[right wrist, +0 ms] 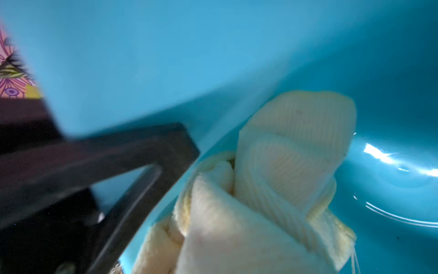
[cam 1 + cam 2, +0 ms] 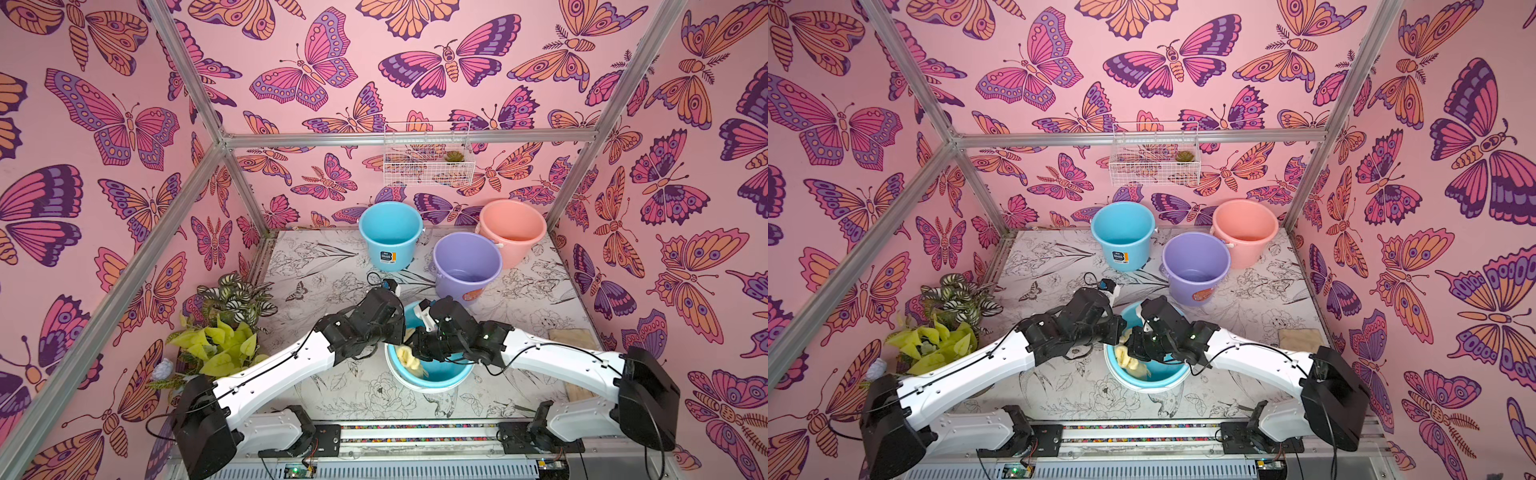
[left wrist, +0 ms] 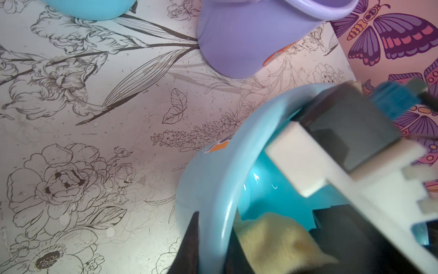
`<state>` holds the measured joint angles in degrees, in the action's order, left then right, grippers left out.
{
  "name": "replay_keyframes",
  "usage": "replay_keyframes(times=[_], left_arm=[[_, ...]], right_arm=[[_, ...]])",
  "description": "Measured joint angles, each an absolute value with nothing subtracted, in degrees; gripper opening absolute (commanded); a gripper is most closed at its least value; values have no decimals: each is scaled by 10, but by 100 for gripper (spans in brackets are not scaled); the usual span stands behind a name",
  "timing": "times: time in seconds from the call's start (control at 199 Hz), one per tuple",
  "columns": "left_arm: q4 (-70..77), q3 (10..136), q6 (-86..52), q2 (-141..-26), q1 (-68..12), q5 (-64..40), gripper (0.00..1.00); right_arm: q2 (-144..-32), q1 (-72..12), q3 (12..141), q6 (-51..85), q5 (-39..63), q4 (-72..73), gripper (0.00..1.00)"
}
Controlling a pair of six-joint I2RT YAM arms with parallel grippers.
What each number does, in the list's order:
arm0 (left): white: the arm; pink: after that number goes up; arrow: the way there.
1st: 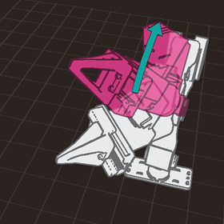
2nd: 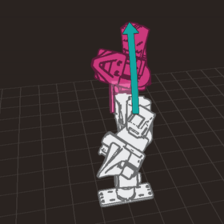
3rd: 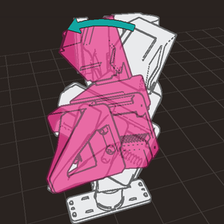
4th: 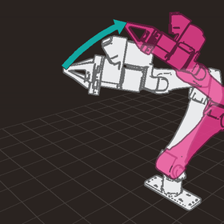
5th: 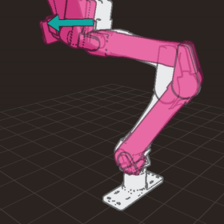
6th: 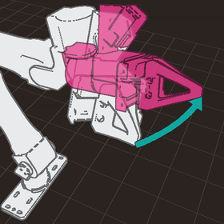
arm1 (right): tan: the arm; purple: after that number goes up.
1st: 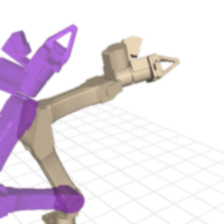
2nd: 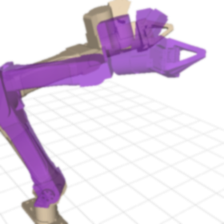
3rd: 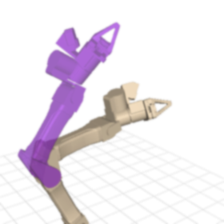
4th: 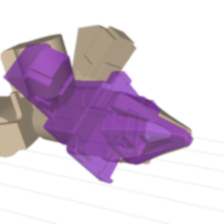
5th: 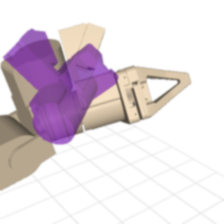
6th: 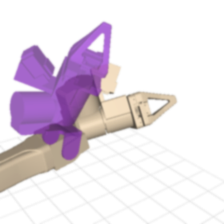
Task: Wipe the inside of the bucket with a cloth
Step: Wipe the dirt from the inside of the bucket.
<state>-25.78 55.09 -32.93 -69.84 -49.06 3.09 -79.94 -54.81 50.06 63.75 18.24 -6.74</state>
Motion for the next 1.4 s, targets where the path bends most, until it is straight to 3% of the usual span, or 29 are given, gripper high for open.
replay_keyframes(times=[0.382,0.788,0.934,1.105,1.401], left_arm=[[-241,551,-333,-698,-487,57,0],[-241,552,-330,-698,-487,71,0],[-230,554,-324,-698,-493,61,0],[-218,564,-321,-707,-496,33,0],[-226,564,-304,-723,-503,-22,0]], right_arm=[[-953,-548,494,645,114,-27,0],[-960,-544,499,615,110,-23,0],[-914,-543,496,569,100,-73,0],[-777,-544,492,474,81,-128,0],[-601,-541,493,167,9,-192,0]])
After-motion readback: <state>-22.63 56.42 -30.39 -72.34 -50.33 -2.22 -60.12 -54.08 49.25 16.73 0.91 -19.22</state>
